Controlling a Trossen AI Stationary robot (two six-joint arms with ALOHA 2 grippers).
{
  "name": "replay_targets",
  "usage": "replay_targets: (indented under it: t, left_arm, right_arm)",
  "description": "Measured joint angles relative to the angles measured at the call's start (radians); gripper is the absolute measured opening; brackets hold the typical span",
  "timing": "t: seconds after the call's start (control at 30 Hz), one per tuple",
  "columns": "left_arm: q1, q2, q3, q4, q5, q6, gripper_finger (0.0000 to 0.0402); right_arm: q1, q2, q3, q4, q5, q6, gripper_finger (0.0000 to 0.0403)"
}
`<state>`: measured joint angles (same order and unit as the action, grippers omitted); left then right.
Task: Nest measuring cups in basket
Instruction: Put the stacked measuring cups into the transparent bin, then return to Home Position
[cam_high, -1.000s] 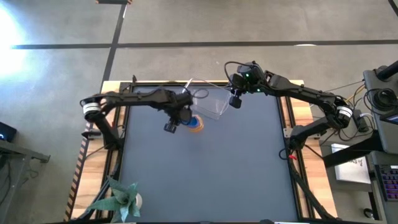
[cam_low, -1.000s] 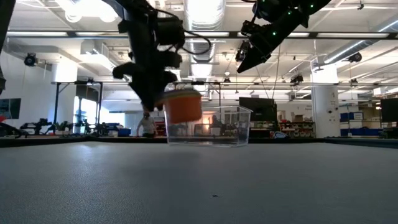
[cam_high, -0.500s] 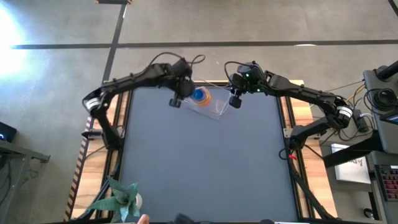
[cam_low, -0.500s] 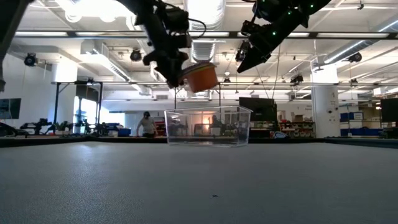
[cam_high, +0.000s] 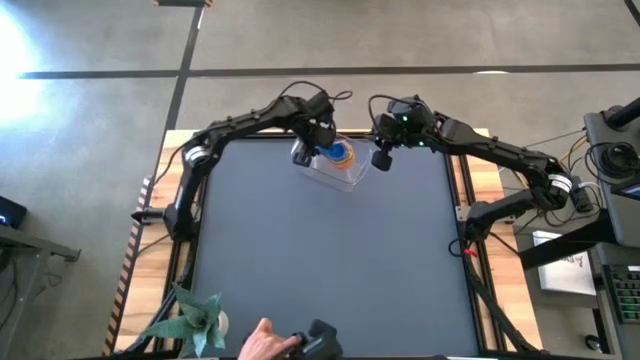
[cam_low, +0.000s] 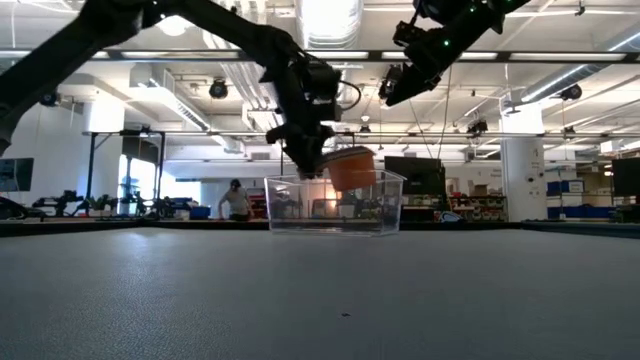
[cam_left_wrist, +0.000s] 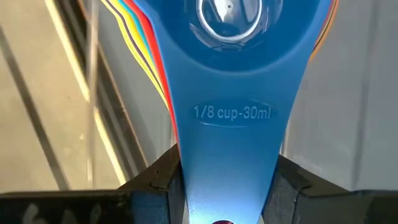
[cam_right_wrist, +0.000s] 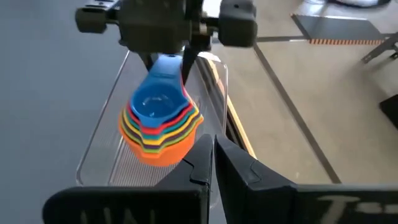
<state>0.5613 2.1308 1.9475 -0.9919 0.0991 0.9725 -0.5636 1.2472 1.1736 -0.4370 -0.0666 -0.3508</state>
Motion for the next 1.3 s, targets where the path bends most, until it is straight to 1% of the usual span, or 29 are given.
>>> replay_targets:
  t: [0.37,0.47,0.67,0.7,0.8,0.87,0.9,0.97,1.07,1.17,1.3]
  left_arm:
    - [0.000,0.191,0.180,-0.116,-0.007,0.013,0.0126]
    - [0.000,0.210,0.200,-0.124,-0.008,0.004,0.0126]
    - [0.003,0.215,0.186,-0.168,-0.003,-0.028,0.0129]
    - [0.003,0.215,0.185,-0.176,-0.003,-0.037,0.0146]
    - [0.005,0.215,0.185,-0.181,-0.002,-0.077,0.0232]
    - [0.005,0.214,0.185,-0.182,-0.002,-0.101,0.0278]
    - [0.005,0.214,0.186,-0.183,-0.002,-0.107,0.0294]
    - [0.005,0.214,0.193,-0.189,-0.004,-0.118,0.0307]
    - [0.005,0.212,0.221,-0.216,-0.017,-0.126,0.0300]
    - [0.005,0.208,0.287,-0.273,-0.020,-0.141,0.0276]
    - [0.005,0.203,0.407,-0.356,-0.020,-0.155,0.0241]
  right_arm:
    - [0.000,0.000,-0.005,-0.018,0.000,-0.008,0.0009]
    - [0.000,0.000,-0.005,-0.022,0.000,-0.008,0.0009]
    - [0.000,0.000,-0.005,-0.022,0.000,-0.008,0.0009]
    - [0.000,0.000,-0.005,-0.022,0.000,-0.008,0.0009]
    - [0.000,0.000,-0.005,-0.022,0.000,-0.007,0.0009]
    - [0.000,0.000,-0.005,-0.021,0.000,-0.001,0.0009]
    - [0.000,0.000,-0.005,-0.021,0.000,0.000,0.0009]
    - [0.000,0.000,-0.005,-0.021,0.000,0.005,0.0009]
    - [0.000,0.000,-0.005,-0.021,0.000,0.018,0.0009]
    - [0.000,-0.003,-0.005,-0.018,0.000,0.018,0.0009]
    - [0.000,-0.026,-0.005,0.012,0.000,0.038,0.0009]
